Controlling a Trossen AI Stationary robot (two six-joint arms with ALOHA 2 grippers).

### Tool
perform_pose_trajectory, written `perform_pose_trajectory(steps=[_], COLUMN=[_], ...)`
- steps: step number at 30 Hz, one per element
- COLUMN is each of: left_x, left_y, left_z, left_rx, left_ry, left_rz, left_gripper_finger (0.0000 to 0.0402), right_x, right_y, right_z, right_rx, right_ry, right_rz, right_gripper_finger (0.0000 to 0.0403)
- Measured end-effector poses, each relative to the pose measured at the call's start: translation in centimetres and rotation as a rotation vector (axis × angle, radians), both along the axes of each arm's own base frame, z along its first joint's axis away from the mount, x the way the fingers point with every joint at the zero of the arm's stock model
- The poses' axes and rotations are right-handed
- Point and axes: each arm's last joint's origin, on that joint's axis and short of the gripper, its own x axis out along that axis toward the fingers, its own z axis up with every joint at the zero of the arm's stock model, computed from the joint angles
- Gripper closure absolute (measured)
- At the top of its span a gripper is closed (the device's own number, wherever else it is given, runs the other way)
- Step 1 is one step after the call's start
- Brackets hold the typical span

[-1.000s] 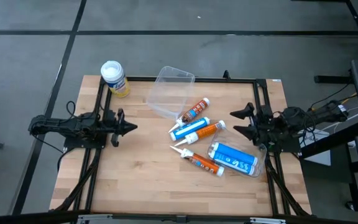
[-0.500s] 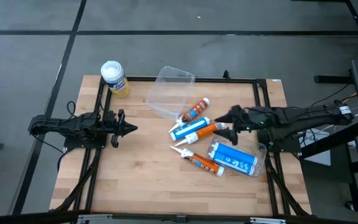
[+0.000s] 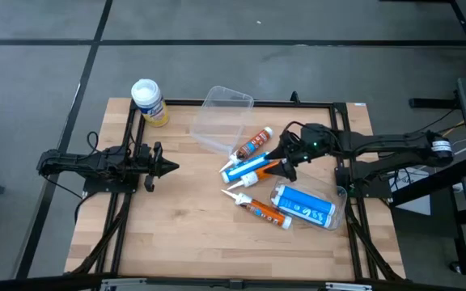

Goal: Pick & place silicon tubes, Sealant and Lysol wipes
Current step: Put the blue sealant into the transparent bin

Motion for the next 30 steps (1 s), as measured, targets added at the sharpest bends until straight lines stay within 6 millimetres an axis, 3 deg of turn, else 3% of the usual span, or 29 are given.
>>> perform_pose_trajectory(steps=[8,16,24,30], left_x=[0.0,0.0,0.0,0.0], left_y=[0.0,0.0,0.0,0.0], left_z=[0.0,0.0,0.0,0.0], left_rx=[0.0,0.0,0.0,0.0], left_ry=[0.0,0.0,0.0,0.0], left_rz=[0.0,0.0,0.001,0.0], left_gripper_finger=[0.0397,0.0391,0.0391,0.0391], right_x=[1.5,2.4,4.5,6.4], right_y=[-0.1,-0.2,-1.3,-2.7], right_z=[-1.5,-3.0,-0.7,0.4], right_rx=[0.011,0.025,-0.202,-0.363], right_ry=[0.045,0.077,0.048,0.15], right_rz=[0.01,0.197,0.303,0.411], right_gripper_finger=[0.0066,0.0066,0.0066,0.0066])
